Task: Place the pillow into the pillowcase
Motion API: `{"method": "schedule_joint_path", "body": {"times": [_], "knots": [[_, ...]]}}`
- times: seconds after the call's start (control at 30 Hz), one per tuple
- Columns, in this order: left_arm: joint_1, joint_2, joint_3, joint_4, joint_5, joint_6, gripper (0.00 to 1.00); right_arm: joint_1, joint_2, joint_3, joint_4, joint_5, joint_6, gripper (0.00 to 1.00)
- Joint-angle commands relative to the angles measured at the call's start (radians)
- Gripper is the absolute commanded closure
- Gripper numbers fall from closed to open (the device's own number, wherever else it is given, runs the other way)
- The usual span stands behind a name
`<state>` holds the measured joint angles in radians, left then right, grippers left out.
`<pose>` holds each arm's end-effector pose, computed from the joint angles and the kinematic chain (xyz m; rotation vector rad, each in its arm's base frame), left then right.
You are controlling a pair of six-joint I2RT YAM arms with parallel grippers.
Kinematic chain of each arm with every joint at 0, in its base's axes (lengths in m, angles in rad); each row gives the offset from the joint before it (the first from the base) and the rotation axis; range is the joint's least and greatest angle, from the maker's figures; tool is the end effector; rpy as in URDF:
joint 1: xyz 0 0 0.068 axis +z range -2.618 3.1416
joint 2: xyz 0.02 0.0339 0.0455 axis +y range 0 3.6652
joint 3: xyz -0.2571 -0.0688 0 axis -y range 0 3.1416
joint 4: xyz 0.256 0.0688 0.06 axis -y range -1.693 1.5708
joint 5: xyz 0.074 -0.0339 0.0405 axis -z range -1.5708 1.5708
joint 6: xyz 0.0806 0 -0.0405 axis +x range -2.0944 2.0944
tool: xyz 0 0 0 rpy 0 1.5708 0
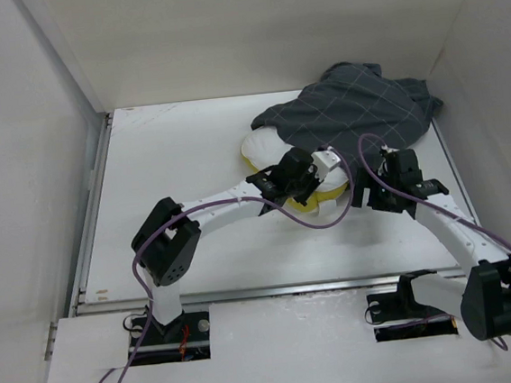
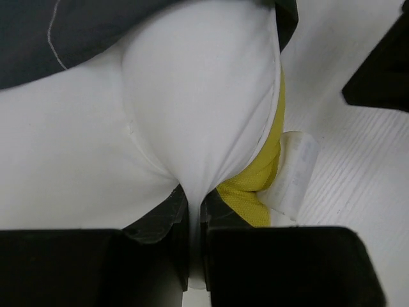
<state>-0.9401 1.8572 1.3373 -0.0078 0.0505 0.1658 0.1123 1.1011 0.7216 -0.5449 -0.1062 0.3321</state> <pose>0.2786 -0.3885 0.2072 1.1505 1.8051 -0.5144 0.2539 0.0372 0.1806 0.2314 2.5054 0.3161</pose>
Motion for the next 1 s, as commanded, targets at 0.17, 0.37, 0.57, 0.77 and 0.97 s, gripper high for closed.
{"method": "schedule_joint_path", "body": {"times": [0.17,0.37,0.57,0.77,0.97], "knots": [[0.006,-0.102,0.062,0.051,0.029,-0.026,1.00,-0.002,0.068,0.001,0.370,-0.062,-0.013,0.10],[0.006,-0.102,0.072,0.042,0.038,-0.026,1.00,-0.002,0.193,0.079,0.422,-0.014,-0.013,0.23],[0.006,-0.101,0.083,0.042,0.002,-0.040,1.00,-0.002,0.244,0.177,0.370,-0.012,-0.042,1.00],[0.006,-0.070,0.155,0.098,-0.008,-0.110,1.00,0.171,0.137,0.330,0.134,-0.214,-0.183,1.00],[0.006,0.042,0.338,0.182,-0.044,-0.239,1.00,0.317,0.224,0.744,-0.159,-0.567,-0.453,1.00]]}}
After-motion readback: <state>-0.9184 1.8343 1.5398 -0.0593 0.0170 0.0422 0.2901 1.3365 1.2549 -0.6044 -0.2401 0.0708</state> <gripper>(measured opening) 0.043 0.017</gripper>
